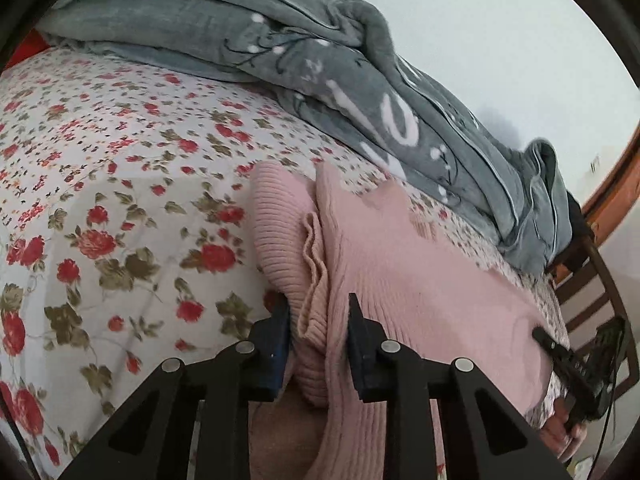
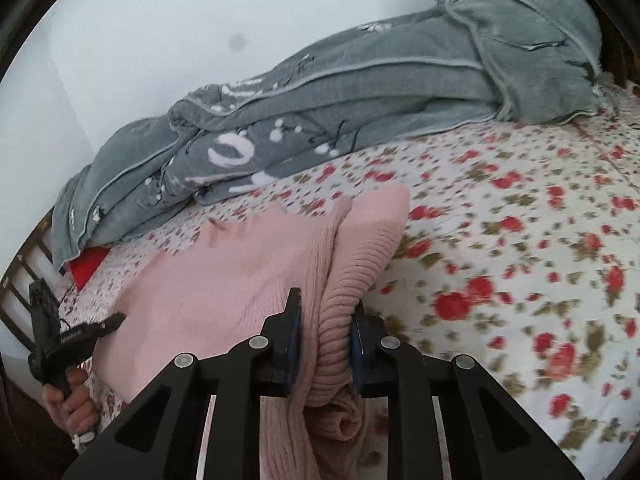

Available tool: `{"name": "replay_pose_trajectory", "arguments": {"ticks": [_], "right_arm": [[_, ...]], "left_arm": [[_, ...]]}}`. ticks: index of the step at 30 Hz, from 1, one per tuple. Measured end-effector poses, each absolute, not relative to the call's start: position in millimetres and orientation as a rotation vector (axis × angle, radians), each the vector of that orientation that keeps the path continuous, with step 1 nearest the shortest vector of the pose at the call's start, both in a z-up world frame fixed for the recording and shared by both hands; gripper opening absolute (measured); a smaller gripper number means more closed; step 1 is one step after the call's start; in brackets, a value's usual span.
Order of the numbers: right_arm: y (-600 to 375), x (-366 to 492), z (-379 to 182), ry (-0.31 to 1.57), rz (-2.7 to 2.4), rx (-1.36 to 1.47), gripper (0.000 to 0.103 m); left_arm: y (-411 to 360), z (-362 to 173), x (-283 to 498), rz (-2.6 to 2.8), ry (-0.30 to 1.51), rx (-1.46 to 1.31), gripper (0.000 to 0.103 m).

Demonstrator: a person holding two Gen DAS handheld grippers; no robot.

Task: Fold small clothes

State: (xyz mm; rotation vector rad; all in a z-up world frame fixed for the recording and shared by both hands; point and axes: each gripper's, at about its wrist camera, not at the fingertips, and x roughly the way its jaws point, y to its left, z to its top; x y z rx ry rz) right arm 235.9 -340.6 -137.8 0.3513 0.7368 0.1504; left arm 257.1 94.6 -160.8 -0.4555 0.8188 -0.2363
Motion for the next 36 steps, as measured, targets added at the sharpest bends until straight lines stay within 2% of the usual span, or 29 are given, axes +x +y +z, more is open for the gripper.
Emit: {"name": "replay_pose_trajectory", "arguments": {"ticks": [2, 4, 7, 11, 14, 17, 26, 36], "right_arm": [[-343.8, 239.1, -143.3, 0.76, 0.12, 0.365, 0.026], [-339.6, 243.9, -148.9, 0.796, 0.08, 0.33, 0.029], [-328.1, 239.6, -139.5, 0.776, 0.027, 0.248, 0.031], [-307.1, 220.5, -109.6, 0.635, -0.043, 0.167, 0.044], [-280.6, 212.3, -92.7, 0.573, 0.0, 0.122, 0.045], [-245.7, 215.4, -93.2, 0.6, 0.125, 0.113, 0.046], [-170.2, 264.4, -160.3, 0.831, 0.087, -0.01, 0.046], [-155.1, 213.2, -153.3, 0.811, 0.038, -0.168, 0.046]], "left_arm": [[95.3, -162.1, 258.6, -0.221, 0.828, -0.437, 0.037], [100.5, -167.5, 263.0, -0.241, 0.848, -0.476, 0.042], [106.0, -172.8, 266.4, -0.251, 0.846, -0.525, 0.043], [96.3, -171.3, 267.5, -0.224, 0.831, -0.471, 0.045], [94.2, -169.4, 266.1, -0.212, 0.826, -0.455, 0.045], [95.9, -169.3, 265.4, -0.218, 0.828, -0.472, 0.045], [93.1, -166.8, 261.0, -0.215, 0.831, -0.456, 0.047], [93.6, -167.4, 268.4, -0.23, 0.843, -0.475, 0.054]]}}
